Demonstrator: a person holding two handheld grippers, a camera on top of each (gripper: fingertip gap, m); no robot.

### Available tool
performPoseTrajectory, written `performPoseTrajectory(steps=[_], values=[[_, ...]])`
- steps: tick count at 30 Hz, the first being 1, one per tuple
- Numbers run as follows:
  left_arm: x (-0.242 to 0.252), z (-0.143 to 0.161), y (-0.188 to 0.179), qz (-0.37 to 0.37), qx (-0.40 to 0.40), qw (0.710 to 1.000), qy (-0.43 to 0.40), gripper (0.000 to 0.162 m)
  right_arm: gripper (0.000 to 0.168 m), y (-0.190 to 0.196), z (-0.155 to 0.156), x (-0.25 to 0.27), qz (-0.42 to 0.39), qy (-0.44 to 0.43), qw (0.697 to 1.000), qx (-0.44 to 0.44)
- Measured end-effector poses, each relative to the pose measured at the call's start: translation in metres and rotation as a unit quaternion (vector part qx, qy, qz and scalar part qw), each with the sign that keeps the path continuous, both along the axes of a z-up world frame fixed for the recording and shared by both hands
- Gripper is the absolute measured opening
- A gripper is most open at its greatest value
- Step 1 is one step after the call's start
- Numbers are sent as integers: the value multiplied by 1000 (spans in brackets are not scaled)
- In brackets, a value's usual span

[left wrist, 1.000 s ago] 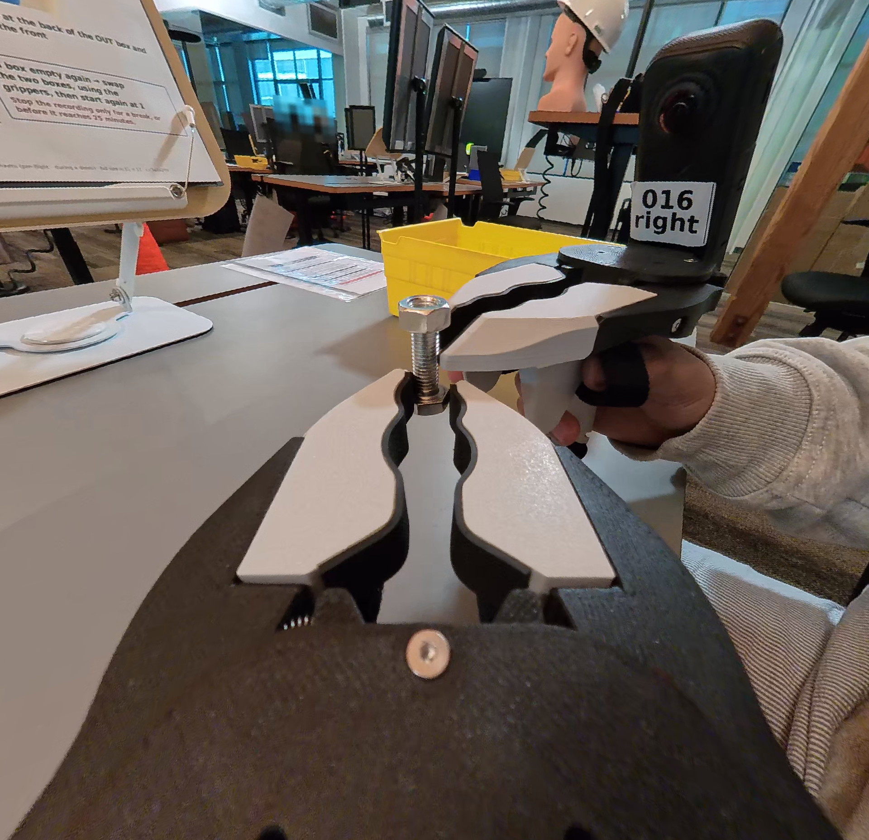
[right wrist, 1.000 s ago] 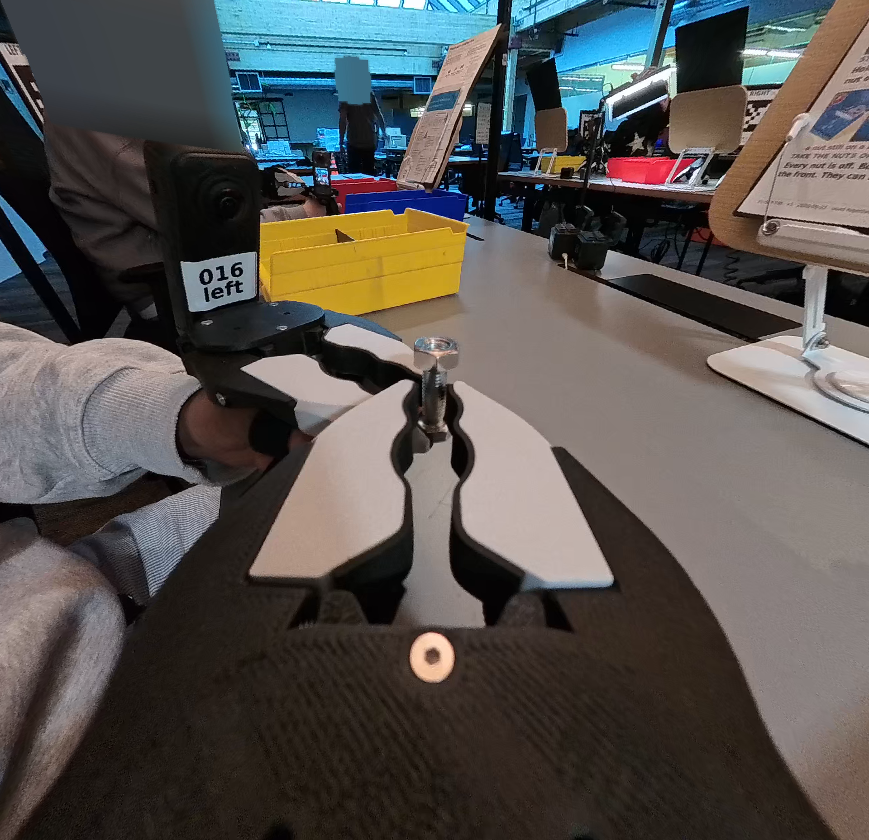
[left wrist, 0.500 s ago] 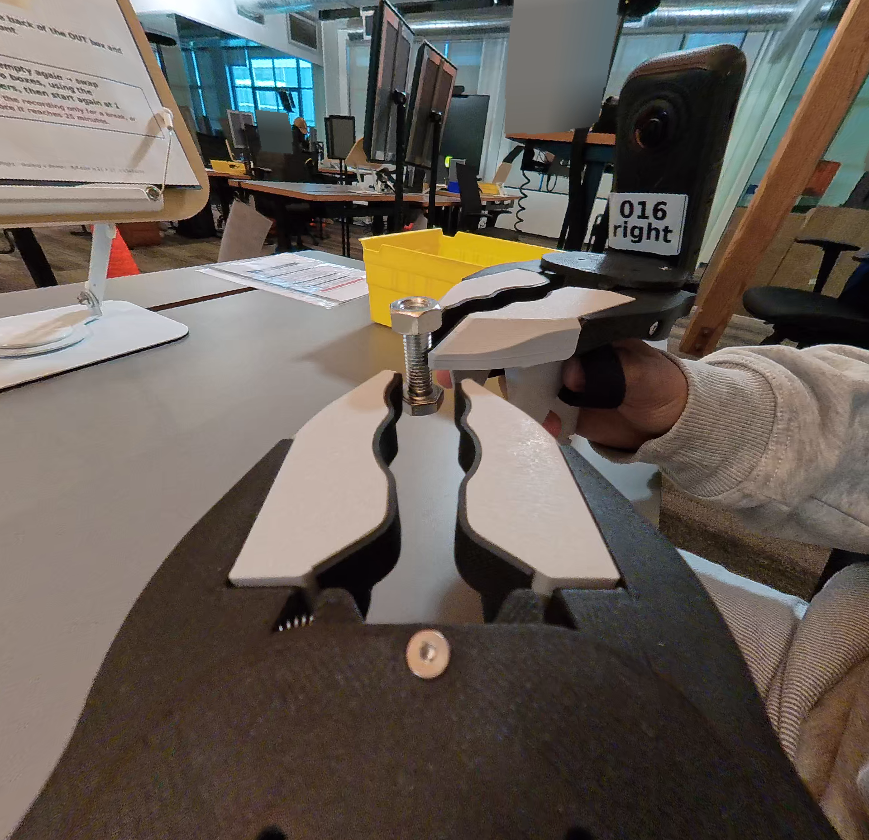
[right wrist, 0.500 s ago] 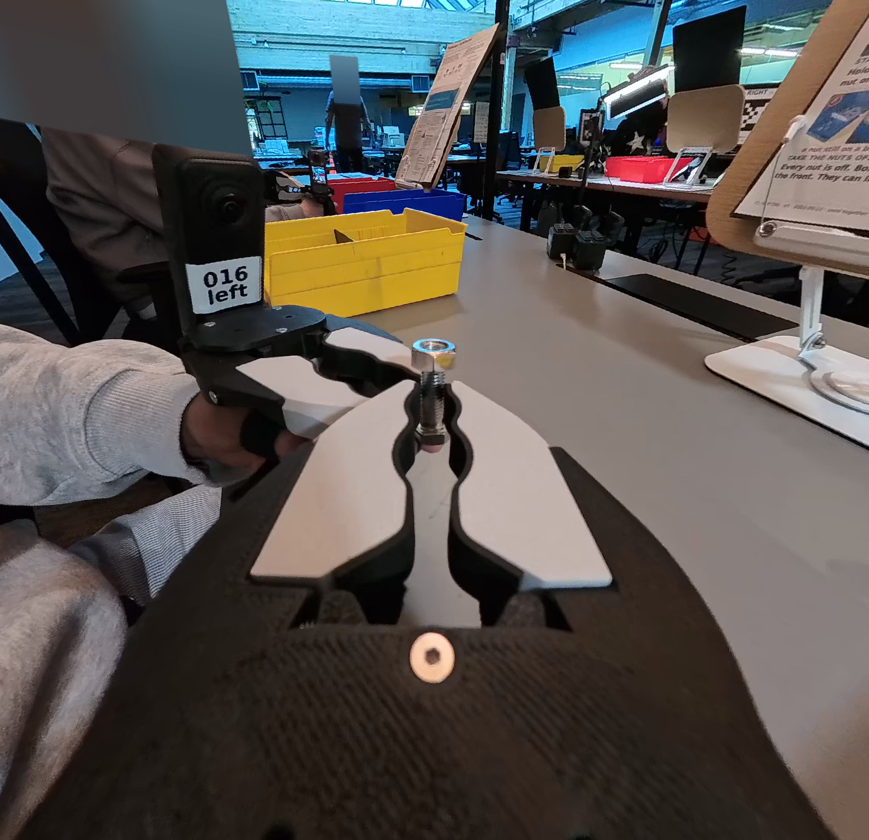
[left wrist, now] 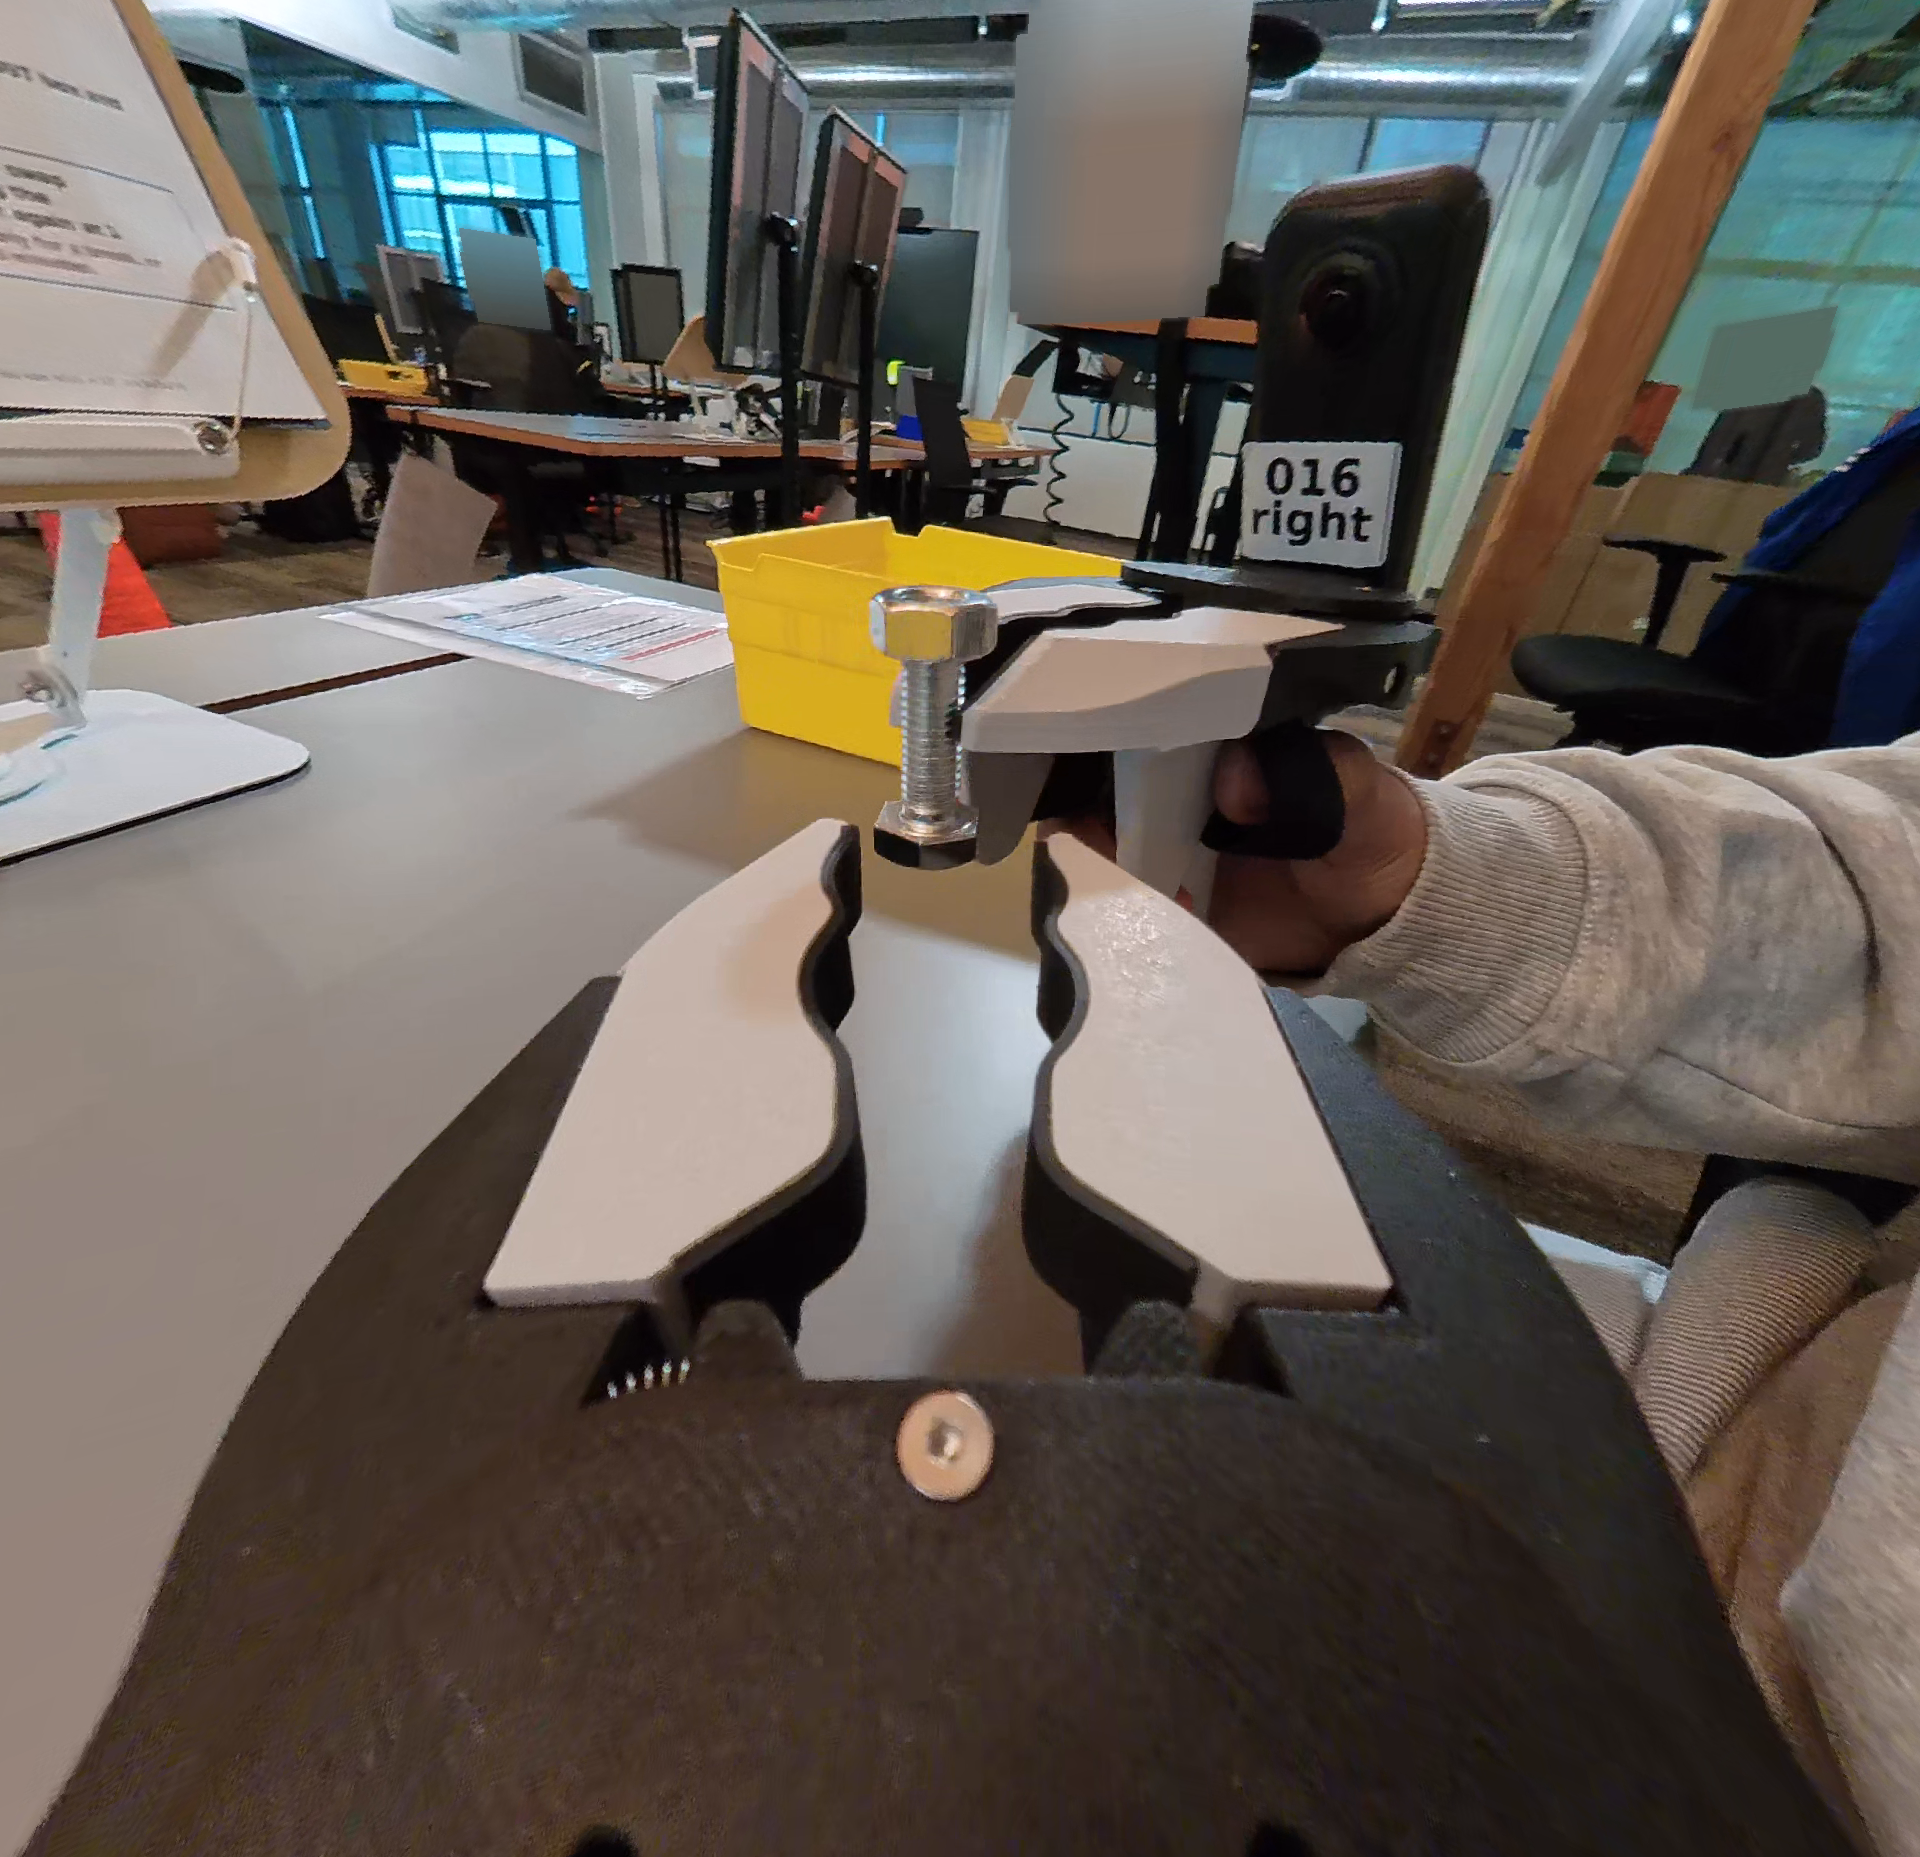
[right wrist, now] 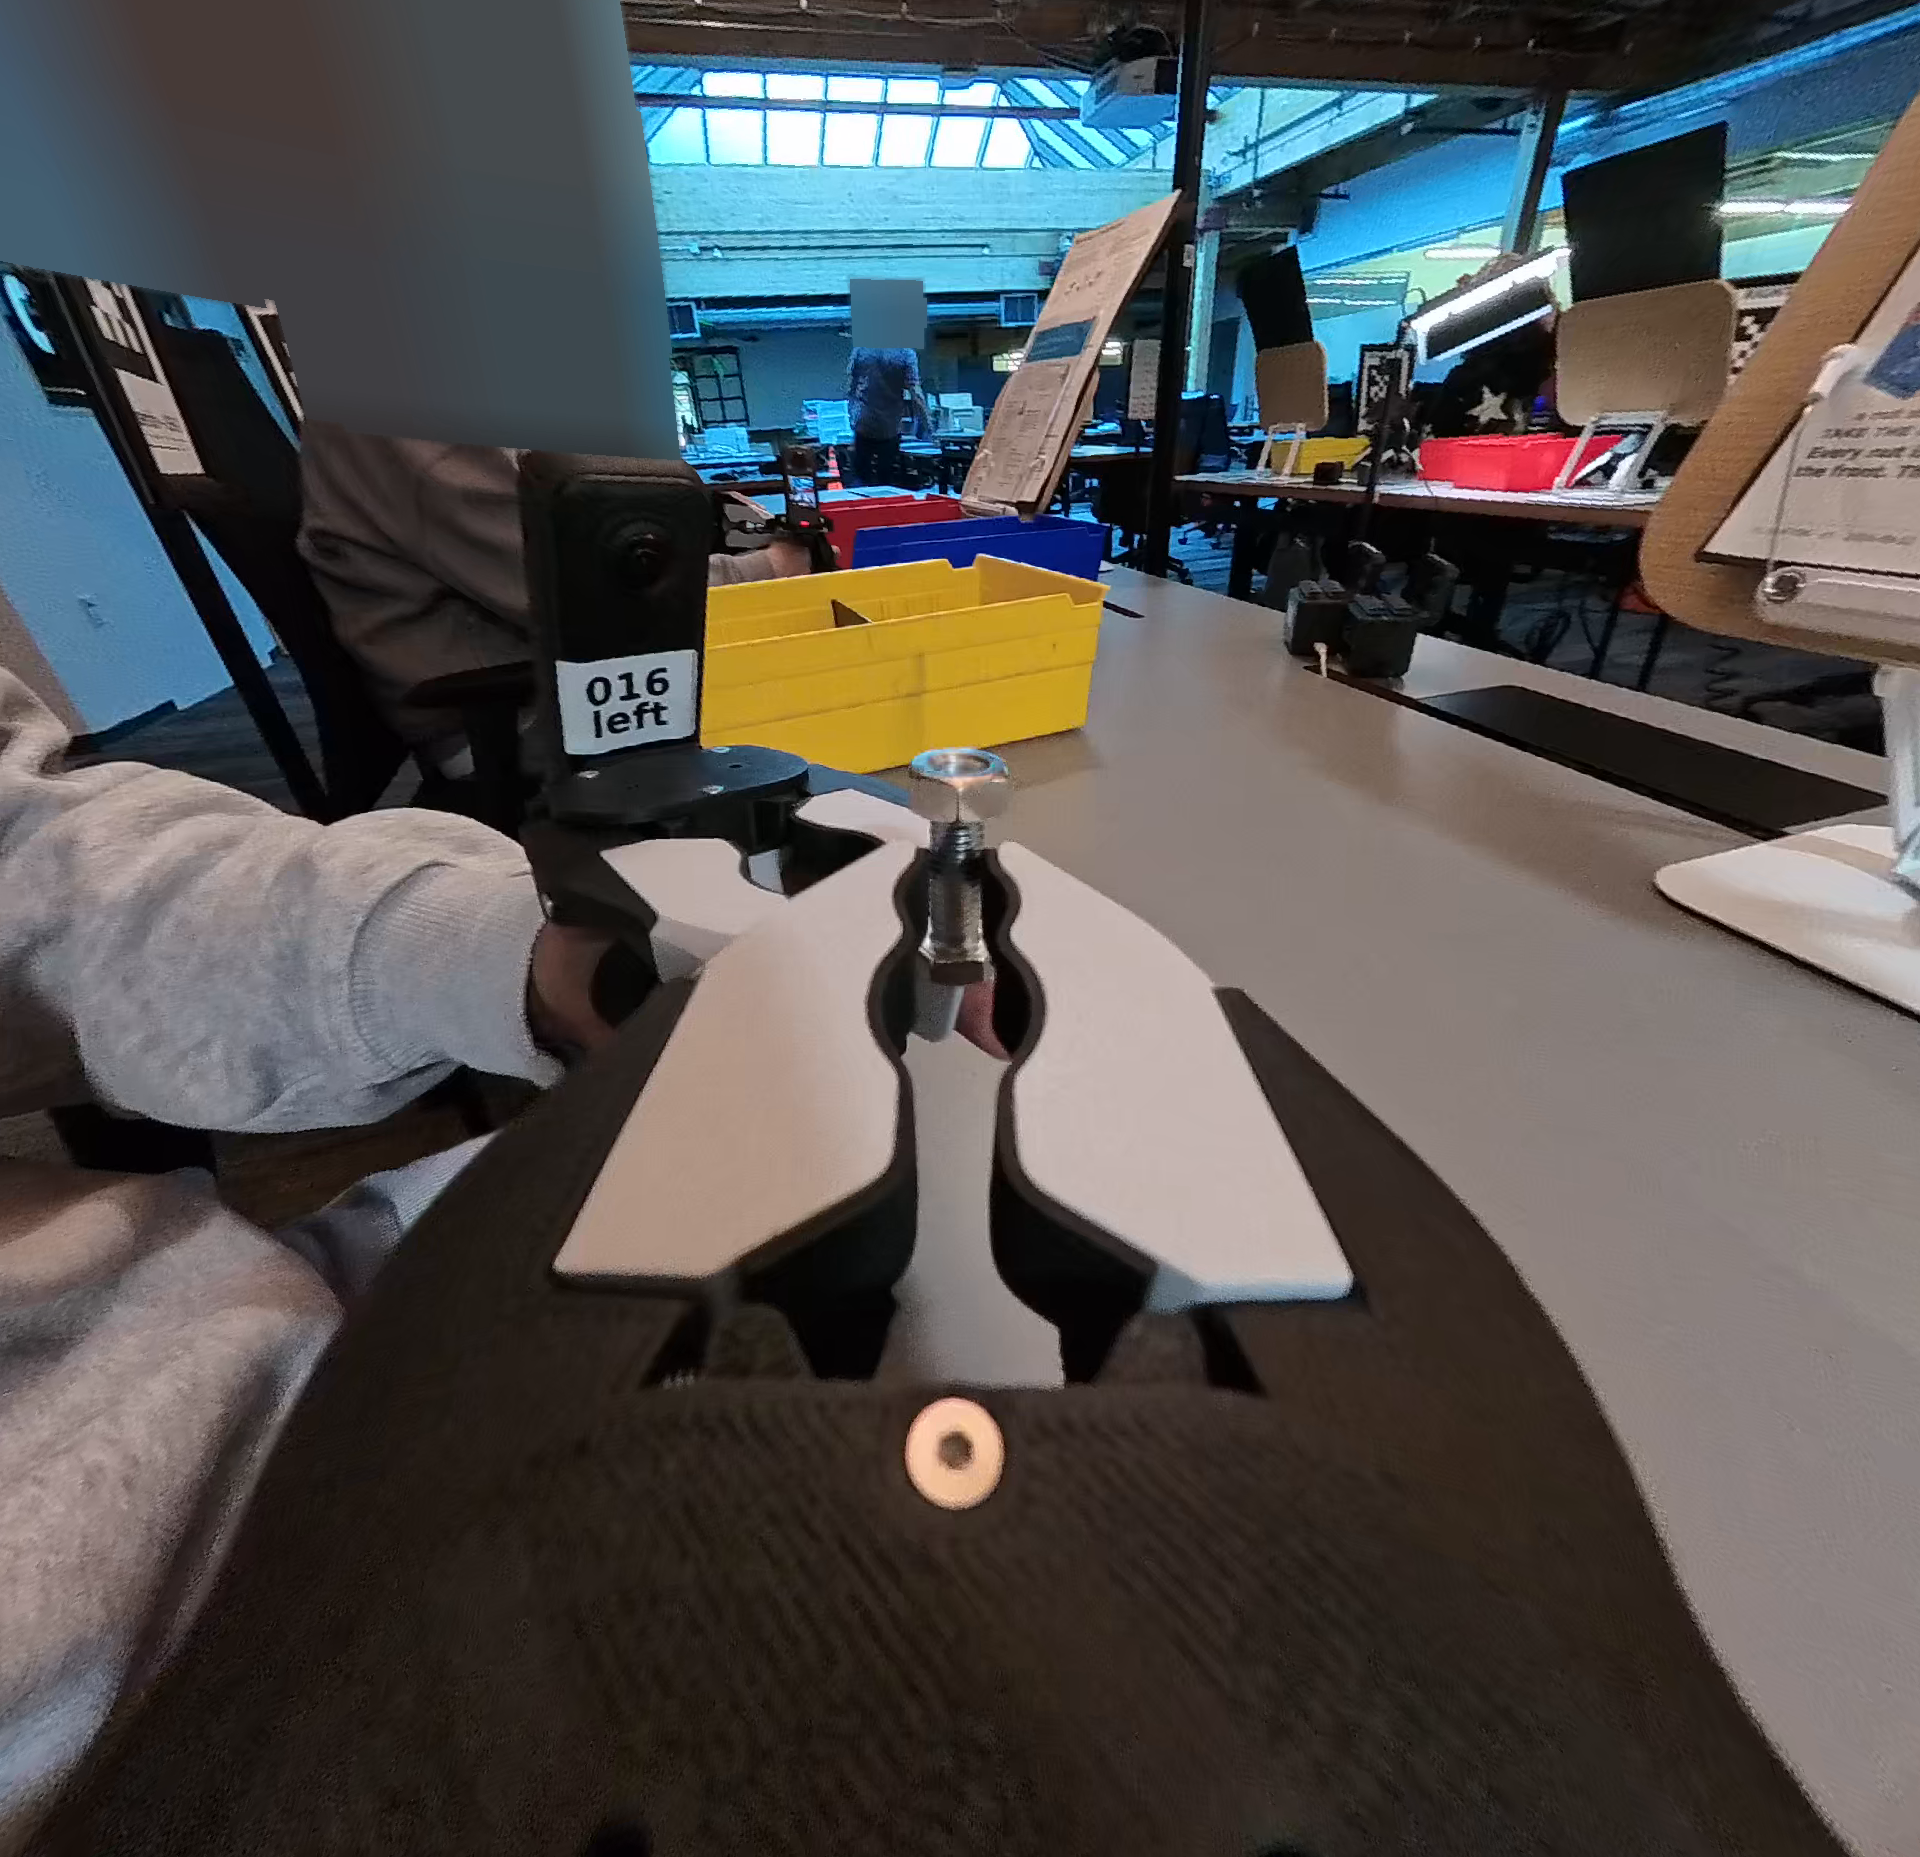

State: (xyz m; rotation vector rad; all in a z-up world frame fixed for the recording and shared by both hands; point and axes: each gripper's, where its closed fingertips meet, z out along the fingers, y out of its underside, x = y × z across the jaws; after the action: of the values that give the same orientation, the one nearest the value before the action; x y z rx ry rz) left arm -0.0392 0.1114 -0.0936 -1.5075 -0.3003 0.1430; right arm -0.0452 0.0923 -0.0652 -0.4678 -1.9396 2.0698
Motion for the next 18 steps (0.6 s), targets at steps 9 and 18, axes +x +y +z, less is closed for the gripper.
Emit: performPoseTrajectory(steps=[9, 18], values=[[4, 5, -3, -16, 19, 1000, 0, 22, 10, -3, 2, 5, 21, 0, 1000, -7], [2, 6, -3, -10, 17, 1000, 4, 18, 10, -3, 2, 5, 19, 2, 1000, -10]])
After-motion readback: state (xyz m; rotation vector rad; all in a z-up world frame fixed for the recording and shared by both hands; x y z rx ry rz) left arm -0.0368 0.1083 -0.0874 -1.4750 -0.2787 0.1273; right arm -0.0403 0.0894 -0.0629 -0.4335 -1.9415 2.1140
